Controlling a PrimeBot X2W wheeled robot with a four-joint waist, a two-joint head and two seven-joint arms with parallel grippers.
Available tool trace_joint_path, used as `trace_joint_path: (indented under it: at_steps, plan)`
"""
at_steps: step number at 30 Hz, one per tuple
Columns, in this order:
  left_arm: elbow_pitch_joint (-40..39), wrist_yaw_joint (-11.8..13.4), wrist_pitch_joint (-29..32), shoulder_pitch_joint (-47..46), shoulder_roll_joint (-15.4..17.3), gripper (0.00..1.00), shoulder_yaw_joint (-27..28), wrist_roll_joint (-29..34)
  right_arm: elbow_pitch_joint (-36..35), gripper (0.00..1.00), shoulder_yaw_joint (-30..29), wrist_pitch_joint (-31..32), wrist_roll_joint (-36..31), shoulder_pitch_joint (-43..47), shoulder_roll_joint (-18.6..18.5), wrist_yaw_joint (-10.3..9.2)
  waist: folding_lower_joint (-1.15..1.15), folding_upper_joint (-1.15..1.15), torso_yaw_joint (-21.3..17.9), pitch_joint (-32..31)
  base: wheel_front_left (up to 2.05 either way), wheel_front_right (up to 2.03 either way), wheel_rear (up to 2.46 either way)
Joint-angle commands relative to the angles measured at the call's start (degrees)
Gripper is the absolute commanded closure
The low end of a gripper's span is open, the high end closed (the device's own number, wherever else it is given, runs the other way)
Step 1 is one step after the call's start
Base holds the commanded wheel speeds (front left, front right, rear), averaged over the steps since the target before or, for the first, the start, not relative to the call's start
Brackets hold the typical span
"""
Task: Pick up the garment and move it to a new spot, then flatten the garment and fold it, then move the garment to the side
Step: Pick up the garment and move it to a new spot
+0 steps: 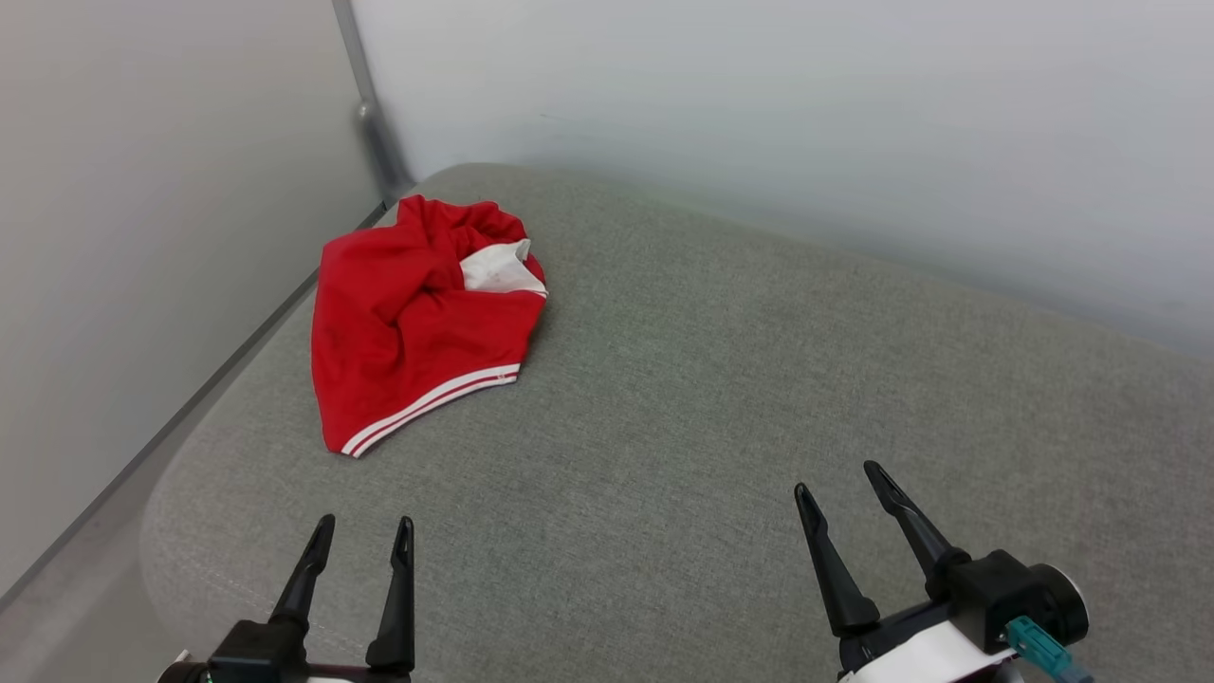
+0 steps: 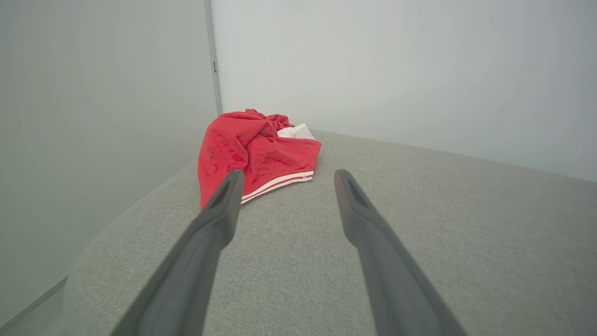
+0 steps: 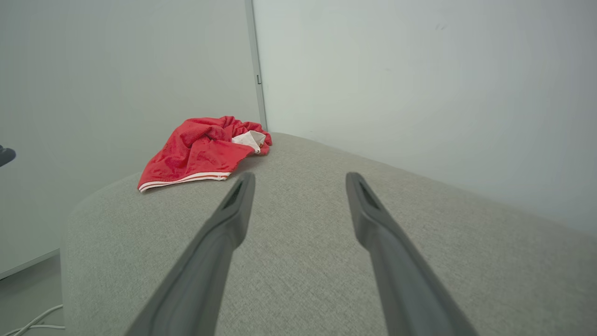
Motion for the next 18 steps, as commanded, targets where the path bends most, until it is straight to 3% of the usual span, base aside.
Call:
trace_joint_path:
  at_steps: [1, 10, 14, 18]
  plan:
    - [-0.19, 0.12, -0.16, -0.94, -0.06, 0.0, 0.1, -0.43, -0.13, 0.0, -0.09, -0.12, -0.26, -0.23, 0.05, -0.02, 0.0, 0.0, -0.32, 0.75, 0.0, 0.0, 0.0]
    - [4.19, -0.36, -0.15, -8.76, 0.17, 0.0, 1.28, -4.21, -3.84, 0.0, -1.78, -0.12, -4.5, -3.3, -0.45, -0.02, 0.0, 0.0, -2.97, 10.3, 0.0, 0.0, 0.0]
    - [10.07, -0.75, -0.15, -16.42, 3.58, 0.0, 1.24, -5.82, -6.16, 0.0, -2.56, -0.12, -6.63, -4.48, -2.33, -0.02, 0.0, 0.0, -4.48, 15.99, 0.0, 0.0, 0.0]
    - [18.24, -0.81, 0.17, -26.47, 9.99, 0.0, -1.81, -10.77, -8.15, 0.0, -2.59, -0.12, -7.75, -5.59, -3.79, -0.02, 0.0, 0.0, -6.03, 21.13, 0.0, 0.0, 0.0]
